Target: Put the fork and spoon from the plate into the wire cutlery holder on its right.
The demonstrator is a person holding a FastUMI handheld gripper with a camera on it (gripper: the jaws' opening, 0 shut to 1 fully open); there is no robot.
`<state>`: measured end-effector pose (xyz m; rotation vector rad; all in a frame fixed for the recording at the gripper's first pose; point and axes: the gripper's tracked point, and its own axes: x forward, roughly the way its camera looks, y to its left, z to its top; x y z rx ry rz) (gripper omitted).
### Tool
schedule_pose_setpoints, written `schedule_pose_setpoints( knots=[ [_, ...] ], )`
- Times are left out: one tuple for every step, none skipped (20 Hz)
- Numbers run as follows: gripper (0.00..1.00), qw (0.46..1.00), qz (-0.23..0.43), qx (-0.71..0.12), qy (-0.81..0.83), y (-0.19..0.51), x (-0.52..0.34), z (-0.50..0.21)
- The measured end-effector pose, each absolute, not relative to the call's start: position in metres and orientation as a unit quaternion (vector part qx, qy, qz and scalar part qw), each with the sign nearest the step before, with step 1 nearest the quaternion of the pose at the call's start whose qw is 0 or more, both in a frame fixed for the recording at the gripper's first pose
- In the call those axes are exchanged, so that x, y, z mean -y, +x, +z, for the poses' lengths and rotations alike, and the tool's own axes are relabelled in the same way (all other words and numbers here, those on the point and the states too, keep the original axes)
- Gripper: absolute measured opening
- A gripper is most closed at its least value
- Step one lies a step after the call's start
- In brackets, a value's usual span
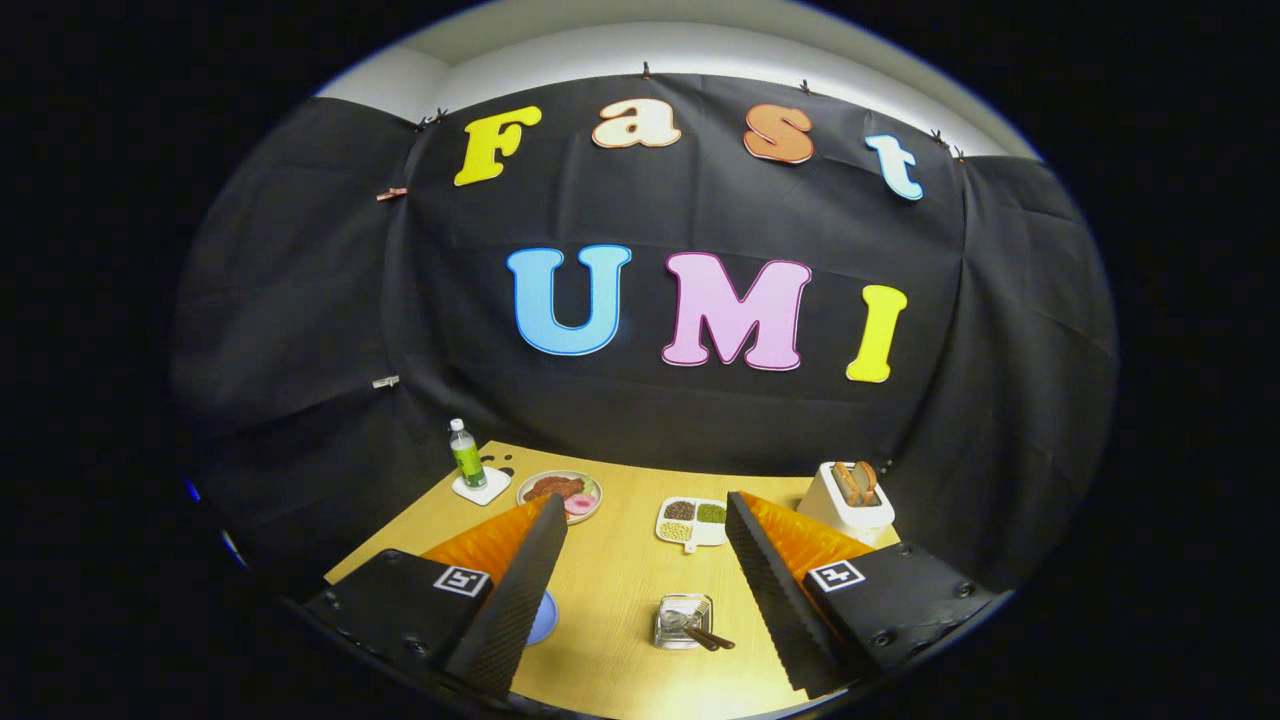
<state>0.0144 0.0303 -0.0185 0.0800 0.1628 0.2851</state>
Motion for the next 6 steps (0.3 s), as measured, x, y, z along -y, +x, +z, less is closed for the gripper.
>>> schedule_pose_setpoints(
  knots=[
    [0.99,0.986,0.142,-0.08,0.04,0.0132,-0.0325,-0.0173],
    [0.99,0.986,0.143,-0.08,0.039,0.013,-0.0343,-0.0171],
    [0.99,0.986,0.142,-0.083,0.038,0.0128,-0.0345,-0.018],
    [0.99,0.986,0.142,-0.084,0.038,0.0129,-0.0355,-0.0186],
    [0.99,0.986,0.14,-0.085,0.038,0.0121,-0.0358,-0.0183],
    [0.99,0.986,0.14,-0.085,0.039,0.0109,-0.0363,-0.0183]
  ],
)
